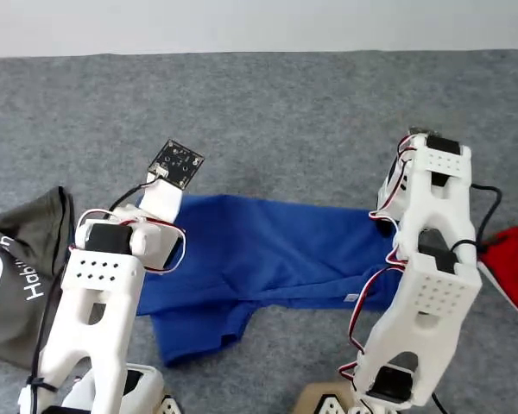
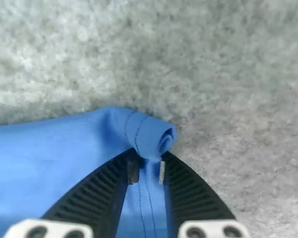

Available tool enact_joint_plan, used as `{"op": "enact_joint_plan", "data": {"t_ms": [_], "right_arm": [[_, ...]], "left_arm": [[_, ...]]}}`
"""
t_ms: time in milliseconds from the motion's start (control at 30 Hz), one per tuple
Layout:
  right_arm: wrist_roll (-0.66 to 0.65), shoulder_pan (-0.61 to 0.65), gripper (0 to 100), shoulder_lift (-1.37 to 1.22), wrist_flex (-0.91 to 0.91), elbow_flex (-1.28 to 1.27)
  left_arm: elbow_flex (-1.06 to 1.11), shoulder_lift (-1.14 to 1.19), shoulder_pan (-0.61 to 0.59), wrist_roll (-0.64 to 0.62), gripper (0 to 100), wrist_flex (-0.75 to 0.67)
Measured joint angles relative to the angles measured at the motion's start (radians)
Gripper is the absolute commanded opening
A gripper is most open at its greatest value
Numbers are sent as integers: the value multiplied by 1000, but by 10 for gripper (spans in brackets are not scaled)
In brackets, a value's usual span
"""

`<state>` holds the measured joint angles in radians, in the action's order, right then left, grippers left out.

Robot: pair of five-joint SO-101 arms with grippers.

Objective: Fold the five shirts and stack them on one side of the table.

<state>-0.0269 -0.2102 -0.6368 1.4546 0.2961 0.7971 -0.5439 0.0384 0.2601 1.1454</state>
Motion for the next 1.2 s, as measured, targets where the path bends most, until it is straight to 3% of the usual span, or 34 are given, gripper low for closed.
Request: {"op": "enact_joint_plan", "data": {"t_ms": [233,867,1067,1200], "right_arm": [[0,2,135,72,0,0],[0,41,131,54,9,0],[0,66,28,54,9,0],[0,66,11,44,5,0]], "left_arm": [[0,0,0,0,8,0],[0,0,0,0,8,0],[0,0,0,0,8,0],[0,0,0,0,8,0]]}}
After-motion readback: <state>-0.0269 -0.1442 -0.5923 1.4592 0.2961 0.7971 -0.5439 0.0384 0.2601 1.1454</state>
